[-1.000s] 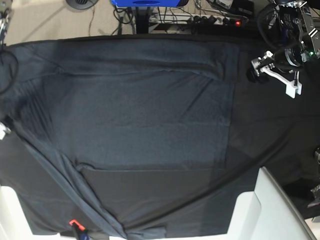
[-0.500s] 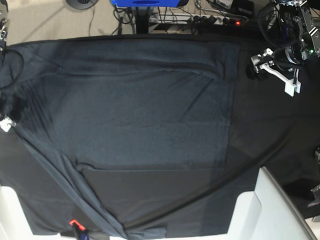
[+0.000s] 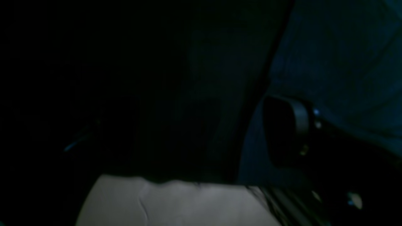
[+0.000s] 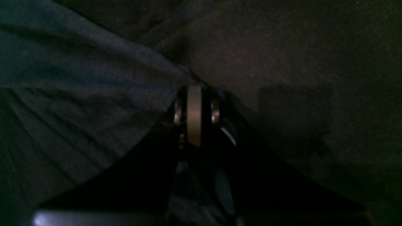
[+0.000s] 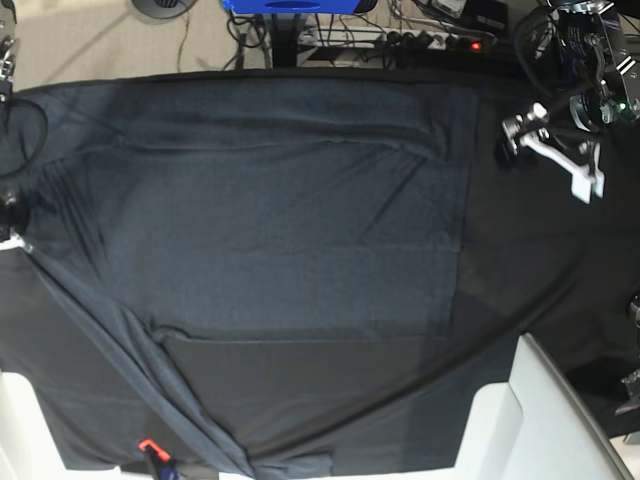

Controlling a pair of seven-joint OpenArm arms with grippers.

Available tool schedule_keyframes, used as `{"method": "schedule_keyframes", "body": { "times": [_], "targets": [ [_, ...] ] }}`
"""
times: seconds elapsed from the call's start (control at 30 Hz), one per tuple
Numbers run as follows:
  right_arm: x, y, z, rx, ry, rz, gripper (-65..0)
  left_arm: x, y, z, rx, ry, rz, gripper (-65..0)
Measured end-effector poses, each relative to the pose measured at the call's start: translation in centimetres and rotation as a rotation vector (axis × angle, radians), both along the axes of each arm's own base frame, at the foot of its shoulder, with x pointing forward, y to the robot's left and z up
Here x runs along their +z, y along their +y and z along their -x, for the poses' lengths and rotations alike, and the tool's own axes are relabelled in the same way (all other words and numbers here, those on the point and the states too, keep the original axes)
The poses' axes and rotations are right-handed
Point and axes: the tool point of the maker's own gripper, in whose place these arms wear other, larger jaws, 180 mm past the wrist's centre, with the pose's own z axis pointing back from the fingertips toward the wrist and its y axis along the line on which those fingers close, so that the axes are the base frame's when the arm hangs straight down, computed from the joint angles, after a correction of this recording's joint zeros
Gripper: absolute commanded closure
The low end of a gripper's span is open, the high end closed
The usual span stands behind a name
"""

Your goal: Fold the T-shirt properly

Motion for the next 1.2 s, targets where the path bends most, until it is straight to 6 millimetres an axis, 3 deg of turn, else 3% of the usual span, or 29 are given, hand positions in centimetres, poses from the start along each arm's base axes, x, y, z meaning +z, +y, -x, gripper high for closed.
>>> {"method": "schedule_keyframes", "body": {
  "times": [0.13,0.27,0.8,0.9,1.0,1.07,1.2],
  "targets": [
    [1.7,0.5,-0.7,0.06,-0.014,0.025,-0.3,1.6,-2.5,-2.8,-0.199,-0.133,-0.166,-60.1],
    [3.2,0.5,-0.9,0.068,-0.019,0.06,-0.3,0.9,-4.2,-2.5,-0.317,-0.155,-0.27,-60.1],
    [3.9,3.4,4.0,0.164,0.018,0.078,-0.3,2.2,-3.0,-3.9,-0.348,-0.216,-0.339,-60.1],
    [3.5,3.7,5.4,0.166,0.032,0.088,-0.5,2.3,-3.0,-4.0,-0.346,-0.218,-0.341,-60.1],
    [2.2,5.5,6.8,0.179,0.085,0.036,-1.1,2.2,-2.9,-3.9,-0.347,-0.215,-0.341,-60.1],
    [1.8,6.5,7.2,0.188,0.112,0.006,-5.9,2.2,-2.9,-3.9,-0.346,-0.215,-0.34,-60.1],
    [3.5,6.8,6.3,0.22,0.107,0.021,-27.6,2.2,-3.0,-3.9,-0.347,-0.215,-0.339,-60.1]
  ]
}}
